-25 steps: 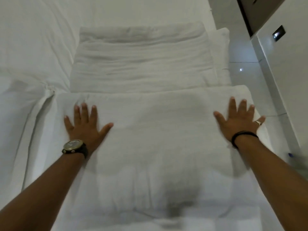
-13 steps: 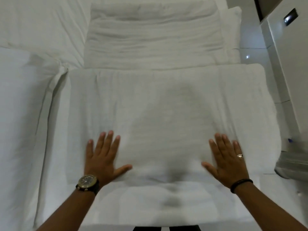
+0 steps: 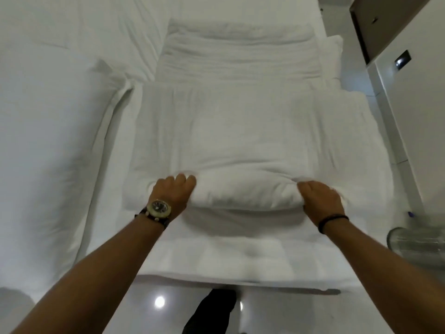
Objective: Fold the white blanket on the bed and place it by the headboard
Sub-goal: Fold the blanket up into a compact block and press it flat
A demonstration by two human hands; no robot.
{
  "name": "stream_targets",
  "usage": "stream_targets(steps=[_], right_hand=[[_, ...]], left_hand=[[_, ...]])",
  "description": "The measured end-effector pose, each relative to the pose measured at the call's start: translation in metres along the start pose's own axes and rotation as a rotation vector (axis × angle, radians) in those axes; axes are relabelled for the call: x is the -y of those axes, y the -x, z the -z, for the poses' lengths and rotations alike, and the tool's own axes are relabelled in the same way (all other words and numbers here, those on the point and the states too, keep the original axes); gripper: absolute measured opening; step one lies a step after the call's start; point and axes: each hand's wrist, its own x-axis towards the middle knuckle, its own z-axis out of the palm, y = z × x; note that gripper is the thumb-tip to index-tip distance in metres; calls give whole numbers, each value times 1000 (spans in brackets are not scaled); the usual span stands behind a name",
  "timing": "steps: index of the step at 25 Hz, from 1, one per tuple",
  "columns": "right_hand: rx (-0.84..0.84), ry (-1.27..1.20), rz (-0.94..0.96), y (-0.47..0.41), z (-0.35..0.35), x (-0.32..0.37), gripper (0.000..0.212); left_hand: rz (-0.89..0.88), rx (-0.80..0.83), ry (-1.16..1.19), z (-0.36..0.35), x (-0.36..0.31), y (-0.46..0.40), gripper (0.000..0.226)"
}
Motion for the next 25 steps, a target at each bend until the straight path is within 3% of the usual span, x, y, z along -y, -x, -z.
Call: stream_targets(steps=[4,10,13,18,25], right_hand=[[116,-57,-119,65,33,19,37],[281,-193,-148,260,47,68,45],[345,-187,-137,306,56,76,41],[436,-139,-113,315,102,73,33],[651,-127,24,264,180,52,26]], left_hand=[[14,30,18,26,0,42,32],[-74,162,60,3,-49,225,39],[-73,235,64,-1,-67,276,39],[-52,365,39,57,-61,283,31],[-55,678,139,142,-45,258,47]])
